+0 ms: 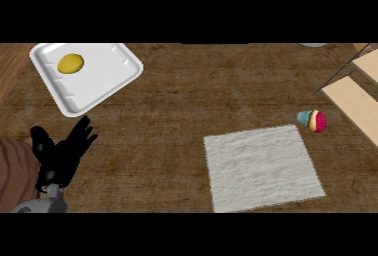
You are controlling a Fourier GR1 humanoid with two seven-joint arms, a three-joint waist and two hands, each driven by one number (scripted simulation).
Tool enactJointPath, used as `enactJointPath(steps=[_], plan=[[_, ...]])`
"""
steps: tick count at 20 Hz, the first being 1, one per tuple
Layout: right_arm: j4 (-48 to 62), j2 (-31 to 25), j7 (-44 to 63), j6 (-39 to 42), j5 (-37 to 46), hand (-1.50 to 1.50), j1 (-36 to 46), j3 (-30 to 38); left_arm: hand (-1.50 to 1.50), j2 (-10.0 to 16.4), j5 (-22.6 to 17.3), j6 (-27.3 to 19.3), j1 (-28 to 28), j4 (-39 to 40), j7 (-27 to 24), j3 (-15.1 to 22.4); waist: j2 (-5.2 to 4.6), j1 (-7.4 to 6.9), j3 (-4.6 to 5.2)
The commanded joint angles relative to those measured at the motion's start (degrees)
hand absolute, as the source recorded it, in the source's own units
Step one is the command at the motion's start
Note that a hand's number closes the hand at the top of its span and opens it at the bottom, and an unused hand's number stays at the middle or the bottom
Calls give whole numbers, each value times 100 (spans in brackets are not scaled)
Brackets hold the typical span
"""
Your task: Pick the tomato from the placemat and place it in the tiered shelf
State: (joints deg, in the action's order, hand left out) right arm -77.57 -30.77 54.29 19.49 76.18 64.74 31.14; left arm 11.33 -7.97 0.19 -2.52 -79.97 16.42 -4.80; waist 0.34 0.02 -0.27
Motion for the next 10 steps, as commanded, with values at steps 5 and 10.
enactJointPath(steps=[5,10], plan=[[711,-523,-148,1,-279,150,-71,54,0,-209,196,35,-15,590,-346,120,-46,-23,32],[1169,-736,-578,-723,-476,150,-612,282,0,-105,78,17,-122,408,2,-38,-48,-30,27]])
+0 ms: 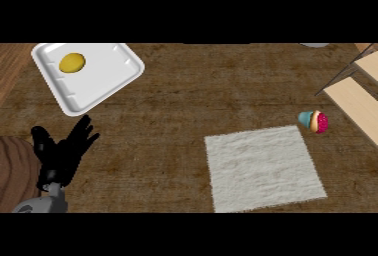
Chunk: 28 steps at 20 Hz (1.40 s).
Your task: Pick the tomato from the placemat and place it in the tiered shelf
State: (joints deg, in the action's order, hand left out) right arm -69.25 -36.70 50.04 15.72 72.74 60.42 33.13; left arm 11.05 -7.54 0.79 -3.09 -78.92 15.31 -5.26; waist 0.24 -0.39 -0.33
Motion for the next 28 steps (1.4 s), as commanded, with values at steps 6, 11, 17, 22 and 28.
enactJointPath(steps=[6,11,17,22,28], plan=[[802,-451,-460,-749,-220,150,-288,-65,0,-106,117,-37,34,234,119,53,-35,4,34],[1060,-608,-710,-846,-540,150,-187,-82,0,-62,32,48,-8,265,131,-52,-35,-4,35],[1278,-578,-860,-1138,-732,150,-485,-166,0,-97,128,26,-198,417,198,-18,-38,9,35],[1085,-714,-446,-1683,-731,150,-244,106,0,-157,100,61,160,4,159,47,-31,-19,31],[675,-435,-265,-2284,-1123,-150,-254,345,0,-31,64,57,-60,-1,429,-50,-22,16,32]])
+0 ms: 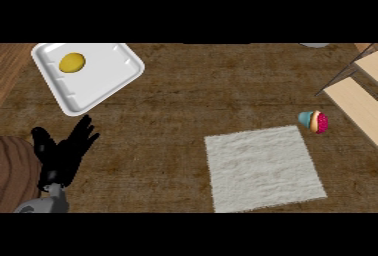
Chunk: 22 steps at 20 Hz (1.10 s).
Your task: Pick the tomato from the placemat and place it in the tiered shelf
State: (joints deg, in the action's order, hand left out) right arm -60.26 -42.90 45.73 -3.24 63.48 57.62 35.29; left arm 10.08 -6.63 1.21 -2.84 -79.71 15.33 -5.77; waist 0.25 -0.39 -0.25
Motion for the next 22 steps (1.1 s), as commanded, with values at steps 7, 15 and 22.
enactJointPath(steps=[7,15,22], plan=[[-553,149,27,-1116,-844,-150,290,548,0,-173,119,-120,-68,376,115,84,-26,54,27],[-1257,-441,602,-1523,-338,-150,-216,637,0,-70,14,91,155,228,6,-4,-10,91,30],[-2470,-760,1116,-1442,-301,-150,-881,1411,0,120,-62,28,-8,117,402,-190,13,169,24]])
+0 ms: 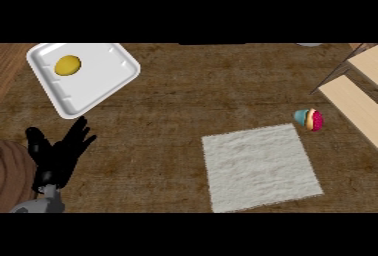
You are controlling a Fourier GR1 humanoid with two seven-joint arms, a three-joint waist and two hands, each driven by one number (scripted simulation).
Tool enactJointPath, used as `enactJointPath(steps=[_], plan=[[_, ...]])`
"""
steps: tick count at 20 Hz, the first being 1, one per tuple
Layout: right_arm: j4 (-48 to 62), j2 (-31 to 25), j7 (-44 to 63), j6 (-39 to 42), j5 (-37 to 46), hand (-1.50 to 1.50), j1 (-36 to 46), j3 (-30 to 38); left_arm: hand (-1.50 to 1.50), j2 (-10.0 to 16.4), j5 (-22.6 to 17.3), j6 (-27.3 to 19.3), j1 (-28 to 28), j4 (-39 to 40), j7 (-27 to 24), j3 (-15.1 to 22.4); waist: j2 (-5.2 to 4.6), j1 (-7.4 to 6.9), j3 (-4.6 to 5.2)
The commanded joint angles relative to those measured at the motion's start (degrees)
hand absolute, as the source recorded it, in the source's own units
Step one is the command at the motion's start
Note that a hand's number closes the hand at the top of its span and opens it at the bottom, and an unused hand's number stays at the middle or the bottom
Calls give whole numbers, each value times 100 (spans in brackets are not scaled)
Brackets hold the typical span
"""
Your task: Pick the tomato from the placemat and place it in the tiered shelf
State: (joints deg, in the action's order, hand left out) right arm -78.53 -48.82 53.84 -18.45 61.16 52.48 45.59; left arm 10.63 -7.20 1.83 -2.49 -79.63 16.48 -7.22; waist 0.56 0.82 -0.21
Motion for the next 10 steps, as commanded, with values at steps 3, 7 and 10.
enactJointPath(steps=[3,7,10], plan=[[-1678,30,670,625,-353,-150,-824,819,0,-9,59,-37,92,150,92,-5,-10,76,22],[-2466,-290,747,1714,-1117,-150,-1205,1501,0,-256,122,-166,191,49,123,157,0,111,22],[-2792,-500,741,2377,-1680,-150,-1529,2017,0,92,-57,70,18,162,226,-109,-6,119,22]])
